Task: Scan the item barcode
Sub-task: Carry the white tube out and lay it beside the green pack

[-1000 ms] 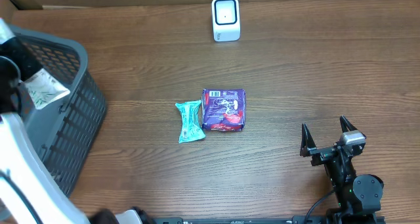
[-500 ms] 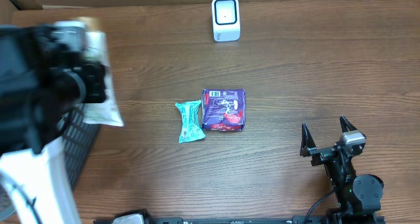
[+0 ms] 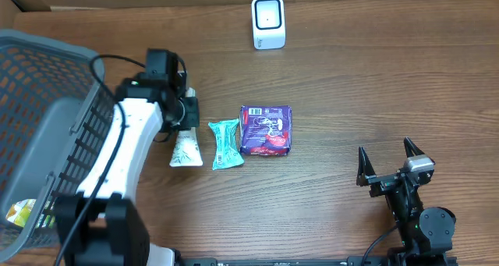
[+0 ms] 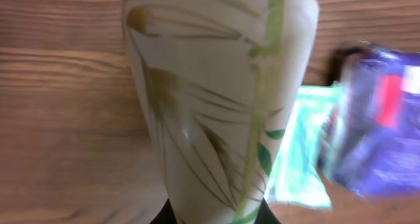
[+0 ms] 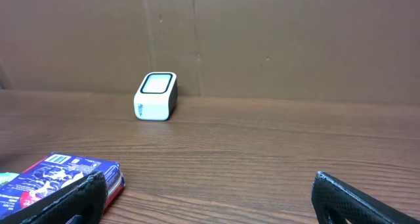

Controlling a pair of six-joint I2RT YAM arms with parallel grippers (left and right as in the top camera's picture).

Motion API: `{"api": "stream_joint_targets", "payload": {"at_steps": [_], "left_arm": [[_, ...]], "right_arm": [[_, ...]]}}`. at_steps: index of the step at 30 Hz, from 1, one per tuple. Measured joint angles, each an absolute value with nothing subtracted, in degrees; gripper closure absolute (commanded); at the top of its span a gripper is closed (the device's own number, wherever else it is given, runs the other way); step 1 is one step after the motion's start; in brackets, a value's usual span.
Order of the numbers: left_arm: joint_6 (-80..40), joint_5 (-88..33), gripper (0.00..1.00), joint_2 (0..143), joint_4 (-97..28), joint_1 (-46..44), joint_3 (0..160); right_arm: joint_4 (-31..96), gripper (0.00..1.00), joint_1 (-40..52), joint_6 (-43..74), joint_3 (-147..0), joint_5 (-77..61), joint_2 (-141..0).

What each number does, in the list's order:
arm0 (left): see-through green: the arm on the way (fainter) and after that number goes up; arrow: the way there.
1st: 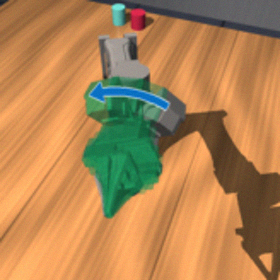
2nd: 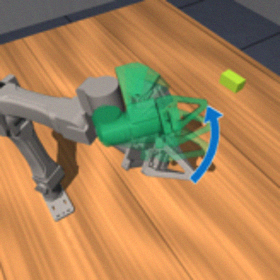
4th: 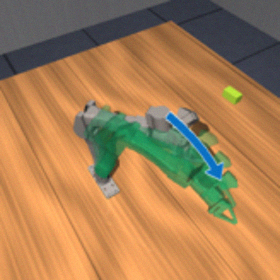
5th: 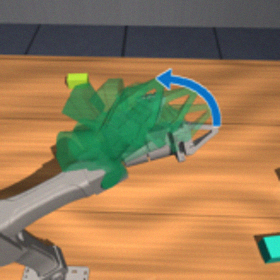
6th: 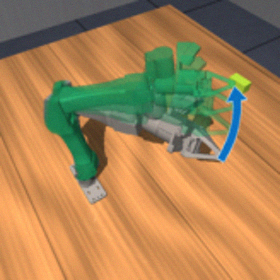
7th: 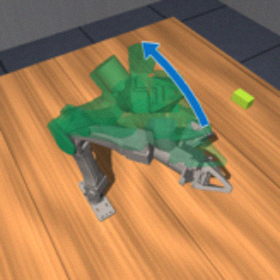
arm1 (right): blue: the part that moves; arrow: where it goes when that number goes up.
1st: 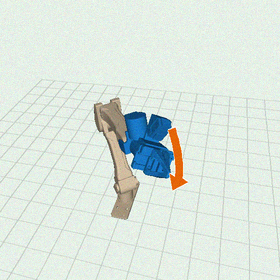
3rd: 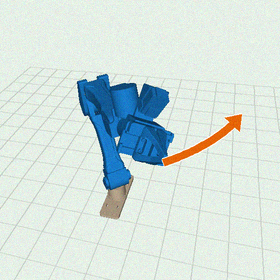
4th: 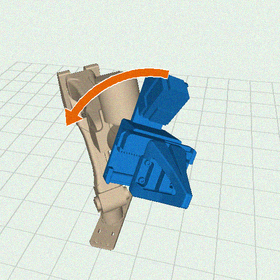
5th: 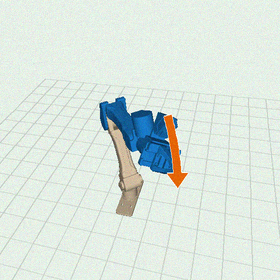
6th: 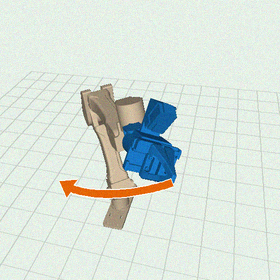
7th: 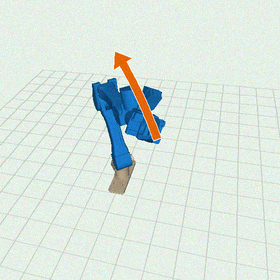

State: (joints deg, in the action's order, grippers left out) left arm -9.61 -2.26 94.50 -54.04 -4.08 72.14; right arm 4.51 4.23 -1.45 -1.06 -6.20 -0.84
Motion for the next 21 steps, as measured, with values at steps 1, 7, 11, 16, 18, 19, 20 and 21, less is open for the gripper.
{"api": "stream_joint_targets", "payload": {"at_steps": [1, 7, 11, 16, 18, 19, 20, 21], "left_arm": [[-9.58, -2.07, 0.95, 95.88, -52.21, -4.16, 70.96], [-7.46, -1.43, 0.96, 101.8, -48.12, -5.15, 69.3], [-5.3, -2.28, 0.76, 103.63, -46.89, -6.81, 69.23], [-3.62, -3.6, 0.26, 103.74, -47.0, -8.67, 69.23], [-4.1, -3.86, 0.26, 103.74, -48.23, -8.93, 69.41], [-4.25, -3.86, 0.27, 103.74, -49.6, -8.88, 69.69], [-4.38, -3.86, 0.28, 103.74, -51.35, -8.67, 70.26], [-4.58, -3.88, 0.29, 103.74, -53.41, -8.38, 71.16]], "right_arm": [[4.49, 0.0, 4.21, -1.5, -1.06, -6.17, -0.84], [4.51, 0.0, 4.21, -1.45, -1.06, -6.17, -0.84], [4.47, 0.0, 4.21, -1.48, -1.06, -6.17, -0.84], [4.47, 0.0, 4.21, -1.48, -1.06, -6.2, -0.84], [4.49, 0.0, 4.21, -1.48, -1.06, -6.2, -0.84], [4.47, 0.0, 4.21, -1.48, -1.06, -6.17, -0.84], [4.51, 0.0, 4.23, -1.48, -1.06, -6.17, -0.84], [4.49, 0.0, 4.21, -1.5, -1.06, -6.2, -0.84]]}}
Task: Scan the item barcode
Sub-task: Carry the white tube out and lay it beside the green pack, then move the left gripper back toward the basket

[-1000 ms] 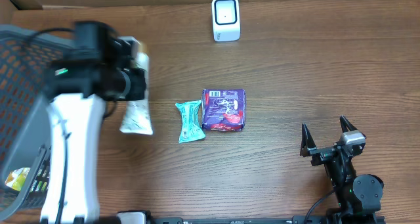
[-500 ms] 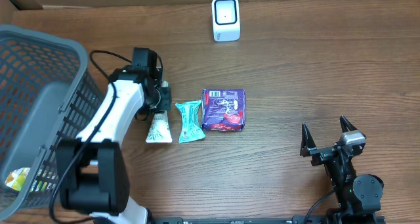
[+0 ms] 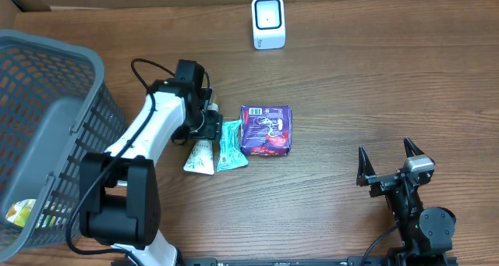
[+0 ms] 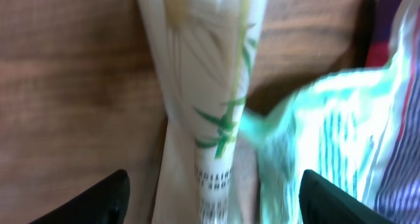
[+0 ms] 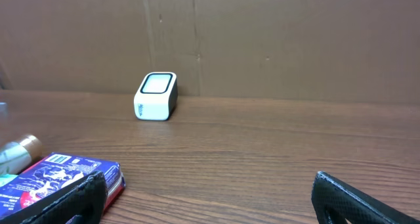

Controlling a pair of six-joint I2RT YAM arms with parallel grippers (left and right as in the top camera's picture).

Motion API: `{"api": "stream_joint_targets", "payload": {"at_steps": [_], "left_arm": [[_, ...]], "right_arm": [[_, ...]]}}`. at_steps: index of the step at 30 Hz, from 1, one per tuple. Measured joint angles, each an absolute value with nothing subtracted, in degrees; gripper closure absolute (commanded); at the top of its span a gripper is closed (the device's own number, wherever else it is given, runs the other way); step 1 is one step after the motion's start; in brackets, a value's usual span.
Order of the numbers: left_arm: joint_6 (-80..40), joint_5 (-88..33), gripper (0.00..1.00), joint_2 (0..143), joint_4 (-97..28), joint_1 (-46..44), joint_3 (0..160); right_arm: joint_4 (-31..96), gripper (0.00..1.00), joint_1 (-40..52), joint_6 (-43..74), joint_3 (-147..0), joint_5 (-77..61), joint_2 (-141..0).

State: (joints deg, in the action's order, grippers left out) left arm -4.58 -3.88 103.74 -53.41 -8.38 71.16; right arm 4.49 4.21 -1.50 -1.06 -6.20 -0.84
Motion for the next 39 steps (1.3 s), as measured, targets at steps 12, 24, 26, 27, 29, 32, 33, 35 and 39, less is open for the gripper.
{"api": "stream_joint_targets", "payload": {"at_steps": [12, 24, 26, 27, 29, 32, 33, 35, 39], "left_arm": [[-3.92, -1.85, 0.26, 95.18, -68.36, -1.74, 88.14], [1.69, 3.81, 0.25, 91.2, -67.11, 4.95, 88.88], [3.07, 3.9, 0.25, 91.2, -66.11, 6.59, 88.88], [3.7, 3.97, 0.25, 91.2, -65.47, 7.11, 88.88], [5.15, 3.92, 0.25, 91.2, -64.53, 7.94, 88.88], [6.7, 3.9, 0.26, 91.2, -64.07, 8.75, 88.88], [7.09, 3.88, 0.26, 91.2, -63.96, 9.06, 88.88], [7.64, 3.7, 0.26, 91.2, -63.51, 10.0, 88.88], [7.99, 3.29, 0.26, 91.2, -62.06, 13.8, 88.88]], "right_arm": [[4.51, 0.0, 4.21, -1.48, -1.06, -6.2, -0.84], [4.51, 0.0, 4.21, -1.5, -1.06, -6.17, -0.84], [4.51, 0.0, 4.21, -1.48, -1.06, -6.2, -0.84], [4.51, 0.0, 4.21, -1.48, -1.06, -6.2, -0.84], [4.51, 0.0, 4.23, -1.48, -1.06, -6.2, -0.84], [4.56, 0.0, 4.23, -1.5, -1.06, -6.17, -0.84], [4.51, 0.0, 4.21, -1.5, -1.06, -6.2, -0.84], [4.51, 0.0, 4.21, -1.45, -1.06, -6.2, -0.84], [4.51, 0.0, 4.21, -1.45, -1.06, -6.2, -0.84]]}}
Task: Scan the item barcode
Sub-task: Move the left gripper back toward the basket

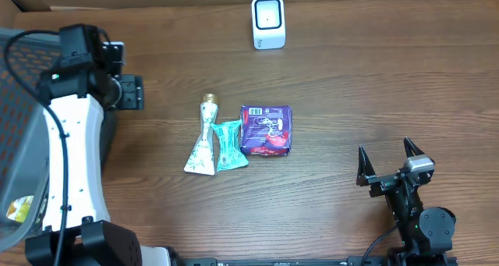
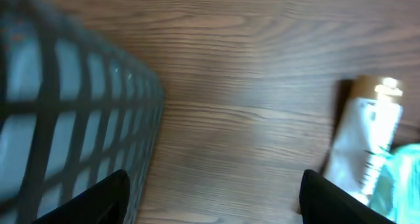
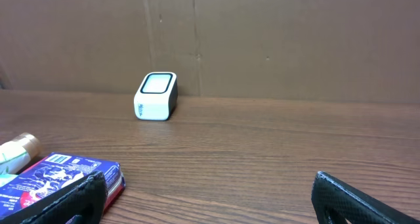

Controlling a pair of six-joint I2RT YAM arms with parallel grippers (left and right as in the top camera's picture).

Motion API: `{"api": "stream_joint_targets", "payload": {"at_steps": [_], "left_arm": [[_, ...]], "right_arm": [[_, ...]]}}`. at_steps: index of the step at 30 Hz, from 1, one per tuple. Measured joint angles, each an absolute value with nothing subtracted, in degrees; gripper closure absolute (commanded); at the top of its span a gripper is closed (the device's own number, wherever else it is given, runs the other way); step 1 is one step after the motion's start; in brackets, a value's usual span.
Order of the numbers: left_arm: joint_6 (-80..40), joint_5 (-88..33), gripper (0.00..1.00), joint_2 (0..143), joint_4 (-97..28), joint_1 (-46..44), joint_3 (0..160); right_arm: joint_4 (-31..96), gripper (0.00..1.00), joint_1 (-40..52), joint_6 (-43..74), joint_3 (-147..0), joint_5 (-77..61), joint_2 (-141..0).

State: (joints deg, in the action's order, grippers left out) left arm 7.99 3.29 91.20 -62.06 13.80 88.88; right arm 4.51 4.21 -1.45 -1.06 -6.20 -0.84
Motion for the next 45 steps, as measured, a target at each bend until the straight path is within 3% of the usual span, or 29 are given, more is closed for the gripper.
{"api": "stream_joint_targets", "payload": {"at_steps": [10, 15, 20, 22, 27, 37, 45], "left_arm": [[8.1, -2.13, 0.24, 91.2, -59.02, 19.62, 89.38], [2.44, -4.78, 0.22, 91.42, -65.78, 19.11, 96.71], [-6.59, -5.65, 0.13, 91.39, -74.04, 19.62, 109.75], [-9.82, -5.37, 0.02, 91.39, -76.75, 20.64, 114.02], [-19.42, -1.74, 0.01, 91.37, -83.33, 27.2, 120.66], [-29.8, 4.64, 0.01, 91.42, -88.12, 47.0, 119.57], [-31.83, 5.02, 0.01, 92.07, -84.77, 51.51, 107.72]], "right_arm": [[4.51, 0.0, 4.21, -1.48, -1.06, -6.17, -0.84], [4.51, 0.0, 4.21, -1.48, -1.06, -6.2, -0.84], [4.49, 0.0, 4.21, -1.45, -1.06, -6.17, -0.84], [4.51, 0.0, 4.21, -1.48, -1.06, -6.2, -0.84], [4.49, 0.0, 4.21, -1.5, -1.06, -6.2, -0.84], [4.49, 0.0, 4.21, -1.45, -1.06, -6.2, -0.84], [4.54, 0.0, 4.23, -1.45, -1.06, -6.17, -0.84]]}}
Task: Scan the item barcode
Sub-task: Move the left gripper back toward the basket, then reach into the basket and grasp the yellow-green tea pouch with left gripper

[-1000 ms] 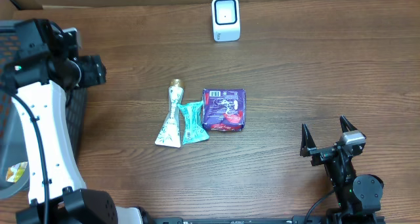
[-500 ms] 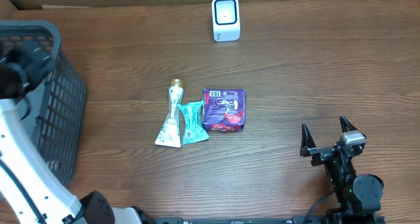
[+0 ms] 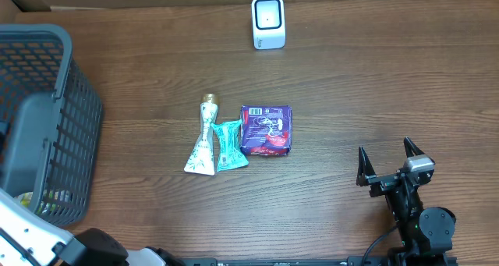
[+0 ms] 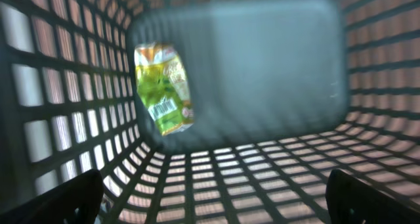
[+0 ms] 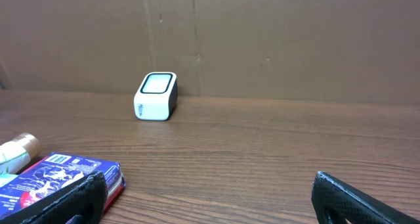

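My left gripper [image 4: 213,199] is open and looks down into the grey mesh basket [image 4: 289,178]. Its dark fingertips show at the bottom corners of the left wrist view. A yellow-green packet [image 4: 163,89] with a barcode lies on the basket floor, below and clear of the fingers. The white scanner [image 3: 267,22] stands at the far edge of the table. On the table lie a white leaf-printed tube [image 3: 200,139], a teal packet [image 3: 226,144] and a purple packet [image 3: 266,129], side by side. My right gripper [image 3: 387,166] rests open at the near right, holding nothing.
The basket [image 3: 74,153] fills the left side of the table. A brown cardboard wall [image 5: 262,40] stands behind the scanner [image 5: 156,96]. Bare wood lies between the purple packet [image 5: 59,175] and my right gripper [image 5: 209,192].
My left gripper was over the table by the basket's right wall. Now it is over the basket's inside, still open, with the yellow-green packet in view. The right arm has not moved.
At first the tube was in my left gripper, low over the table left of the teal packet. Then the gripper was open and the tube lay against the teal packet. Later the gripper was by the basket's wall, and now it is above the basket's inside.
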Controlling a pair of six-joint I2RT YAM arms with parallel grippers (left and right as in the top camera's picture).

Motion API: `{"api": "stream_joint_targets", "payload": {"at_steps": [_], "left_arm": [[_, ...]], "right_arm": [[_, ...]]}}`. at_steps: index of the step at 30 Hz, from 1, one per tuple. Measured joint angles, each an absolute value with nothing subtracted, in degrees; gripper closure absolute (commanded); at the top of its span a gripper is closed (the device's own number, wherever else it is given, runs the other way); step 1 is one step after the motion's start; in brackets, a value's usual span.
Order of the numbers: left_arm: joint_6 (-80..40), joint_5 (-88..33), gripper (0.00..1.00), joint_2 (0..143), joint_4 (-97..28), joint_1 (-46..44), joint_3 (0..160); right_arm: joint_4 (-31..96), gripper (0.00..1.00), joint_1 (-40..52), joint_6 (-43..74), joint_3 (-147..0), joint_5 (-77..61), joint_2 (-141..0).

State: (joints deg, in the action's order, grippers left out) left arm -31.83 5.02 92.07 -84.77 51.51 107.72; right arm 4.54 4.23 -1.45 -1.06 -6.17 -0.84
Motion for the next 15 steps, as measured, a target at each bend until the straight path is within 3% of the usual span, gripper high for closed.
{"api": "stream_joint_targets", "payload": {"at_steps": [15], "left_arm": [[-32.29, 5.39, 0.0, 94.54, -66.35, 52.18, 78.39]], "right_arm": [[4.49, 0.0, 4.21, -1.45, -1.06, -6.17, -0.84]]}}
